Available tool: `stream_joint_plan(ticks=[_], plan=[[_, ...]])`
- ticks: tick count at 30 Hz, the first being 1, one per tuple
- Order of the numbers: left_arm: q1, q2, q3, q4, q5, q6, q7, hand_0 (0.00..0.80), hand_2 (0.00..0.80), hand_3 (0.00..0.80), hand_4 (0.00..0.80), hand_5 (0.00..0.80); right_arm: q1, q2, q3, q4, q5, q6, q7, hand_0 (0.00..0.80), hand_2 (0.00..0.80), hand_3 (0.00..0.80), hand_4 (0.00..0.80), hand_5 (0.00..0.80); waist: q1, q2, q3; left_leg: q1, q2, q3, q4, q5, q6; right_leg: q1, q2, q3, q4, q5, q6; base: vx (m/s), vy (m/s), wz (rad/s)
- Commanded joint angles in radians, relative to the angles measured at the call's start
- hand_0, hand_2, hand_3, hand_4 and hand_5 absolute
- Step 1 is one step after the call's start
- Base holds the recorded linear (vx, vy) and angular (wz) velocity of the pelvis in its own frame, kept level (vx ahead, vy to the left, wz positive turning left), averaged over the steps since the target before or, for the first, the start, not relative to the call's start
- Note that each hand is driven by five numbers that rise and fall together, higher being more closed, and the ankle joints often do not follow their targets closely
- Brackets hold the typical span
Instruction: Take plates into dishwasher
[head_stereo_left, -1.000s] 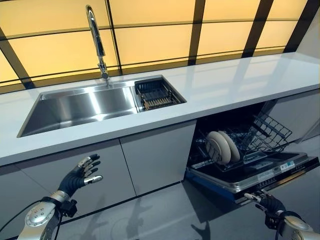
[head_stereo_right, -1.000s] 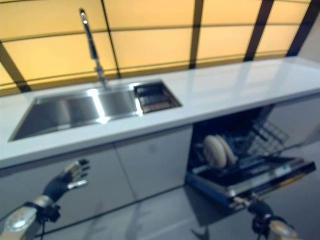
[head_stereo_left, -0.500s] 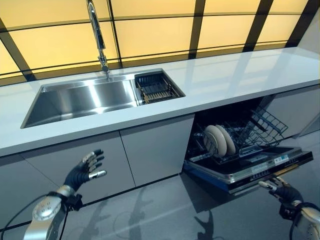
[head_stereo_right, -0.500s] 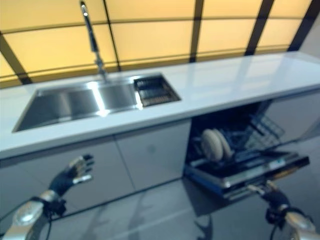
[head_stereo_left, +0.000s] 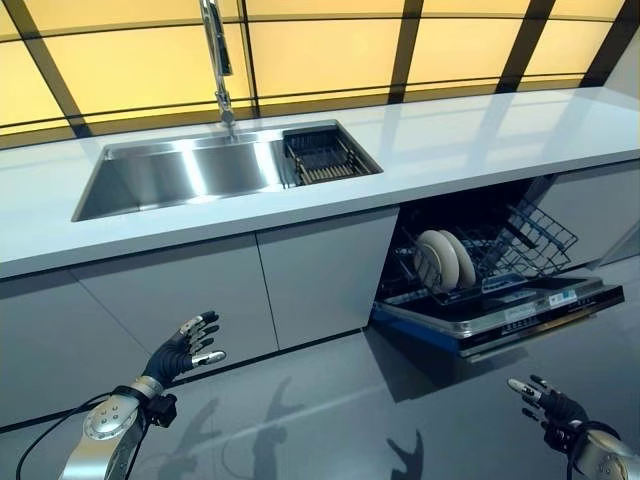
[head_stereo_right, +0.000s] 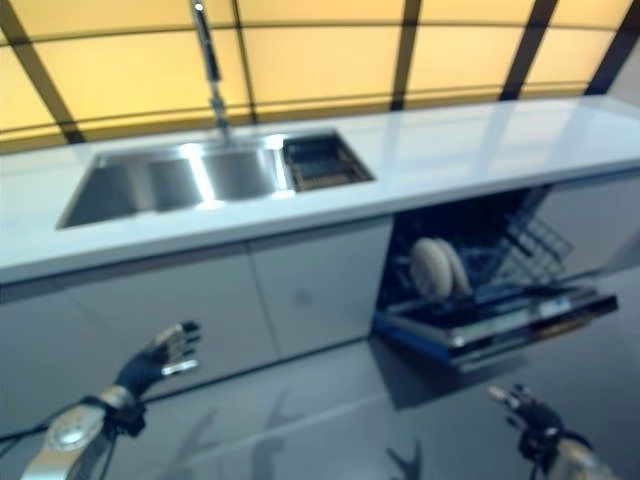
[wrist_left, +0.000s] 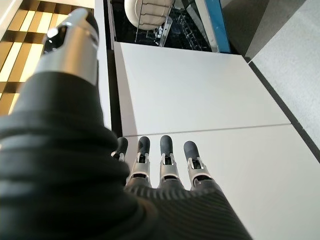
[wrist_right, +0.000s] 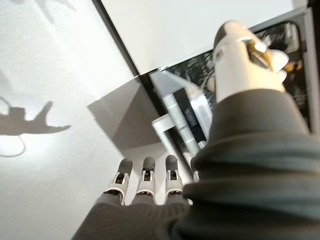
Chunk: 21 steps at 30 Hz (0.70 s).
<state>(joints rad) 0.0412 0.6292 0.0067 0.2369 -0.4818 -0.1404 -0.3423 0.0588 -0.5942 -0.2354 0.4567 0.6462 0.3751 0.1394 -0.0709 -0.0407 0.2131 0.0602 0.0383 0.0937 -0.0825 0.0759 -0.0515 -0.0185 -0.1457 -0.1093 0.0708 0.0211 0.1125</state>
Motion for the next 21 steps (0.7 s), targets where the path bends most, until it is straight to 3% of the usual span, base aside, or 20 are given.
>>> stream_joint_plan(ticks=[1, 3, 6, 10, 16, 18, 20, 21], plan=[[-0.036, 0.010, 0.075, -0.015, 0.010, -0.096, -0.004, 0.000, 0.000, 0.000, 0.000, 0.000, -0.056, 0.000, 0.009, -0.031, 0.102, -0.011, 0.095, 0.000, 0.000, 0.000, 0.000, 0.000, 0.022, -0.004, 0.030, 0.049, -0.025, 0.007, 0.041, -0.087, 0.070, -0.142, -0.025, -0.002, 0.133, 0.186, 0.032, -0.101, -0.102, -0.52], [-0.037, 0.017, 0.081, 0.008, -0.007, -0.123, -0.015, 0.000, 0.000, 0.000, 0.000, 0.000, -0.049, 0.015, 0.023, 0.013, 0.140, -0.038, 0.130, 0.000, 0.000, 0.000, 0.000, 0.000, 0.032, -0.005, 0.021, 0.028, -0.010, 0.006, 0.057, -0.088, 0.064, -0.090, -0.039, 0.024, 0.050, 0.144, 0.020, -0.037, -0.146, -0.45], [-0.045, 0.015, 0.096, 0.047, -0.038, -0.151, 0.003, 0.000, 0.000, 0.000, 0.000, 0.000, -0.060, 0.025, 0.032, 0.067, 0.198, -0.055, 0.148, 0.000, 0.000, 0.000, 0.000, 0.000, 0.026, -0.020, 0.015, 0.035, 0.002, 0.012, 0.073, -0.118, 0.052, -0.075, -0.044, 0.025, -0.057, 0.159, 0.035, -0.022, -0.151, -0.07], [-0.028, 0.002, 0.129, 0.033, -0.055, -0.188, 0.007, 0.000, 0.000, 0.000, 0.000, 0.000, -0.062, 0.022, 0.027, 0.084, 0.248, -0.016, 0.181, 0.000, 0.000, 0.000, 0.000, 0.000, 0.022, -0.018, 0.029, 0.037, 0.020, 0.019, 0.079, -0.123, 0.042, -0.084, -0.037, 0.035, -0.054, 0.150, 0.039, -0.045, -0.120, -0.05], [0.009, -0.008, 0.156, -0.033, -0.071, -0.199, -0.023, 0.000, 0.000, 0.000, 0.000, 0.000, -0.058, 0.071, 0.030, 0.094, 0.359, -0.005, 0.217, 0.000, 0.000, 0.000, 0.000, 0.000, 0.030, -0.005, 0.046, 0.052, 0.025, -0.008, 0.092, -0.136, 0.038, -0.090, -0.044, 0.034, -0.040, 0.146, 0.040, 0.044, -0.102, -0.04], [0.007, -0.011, 0.150, -0.058, -0.083, -0.200, -0.029, 0.000, 0.000, 0.000, 0.000, 0.000, -0.081, 0.082, 0.045, 0.110, 0.382, -0.023, 0.203, 0.000, 0.000, 0.000, 0.000, 0.000, 0.038, 0.005, 0.056, 0.049, 0.029, -0.017, 0.086, -0.131, 0.033, -0.100, -0.046, 0.026, -0.034, 0.145, 0.040, -0.003, -0.091, 0.13], [-0.010, -0.010, 0.132, -0.080, -0.103, -0.200, -0.012, 0.000, 0.000, 0.000, 0.000, 0.000, -0.129, 0.084, 0.057, 0.153, 0.416, 0.005, 0.099, 0.000, 0.000, 0.000, 0.000, 0.000, 0.046, 0.017, 0.069, 0.043, 0.033, -0.023, 0.078, -0.125, 0.027, -0.112, -0.048, 0.019, -0.029, 0.145, 0.040, -0.030, -0.071, 0.11], [-0.018, -0.011, 0.126, -0.088, -0.107, -0.204, -0.005, 0.000, 0.000, 0.000, 0.000, 0.000, -0.153, 0.080, 0.061, 0.172, 0.427, 0.003, 0.104, 0.000, 0.000, 0.000, 0.000, 0.000, 0.050, 0.021, 0.075, 0.039, 0.035, -0.027, 0.074, -0.122, 0.026, -0.117, -0.048, 0.017, -0.029, 0.144, 0.038, -0.058, -0.062, 0.03]])
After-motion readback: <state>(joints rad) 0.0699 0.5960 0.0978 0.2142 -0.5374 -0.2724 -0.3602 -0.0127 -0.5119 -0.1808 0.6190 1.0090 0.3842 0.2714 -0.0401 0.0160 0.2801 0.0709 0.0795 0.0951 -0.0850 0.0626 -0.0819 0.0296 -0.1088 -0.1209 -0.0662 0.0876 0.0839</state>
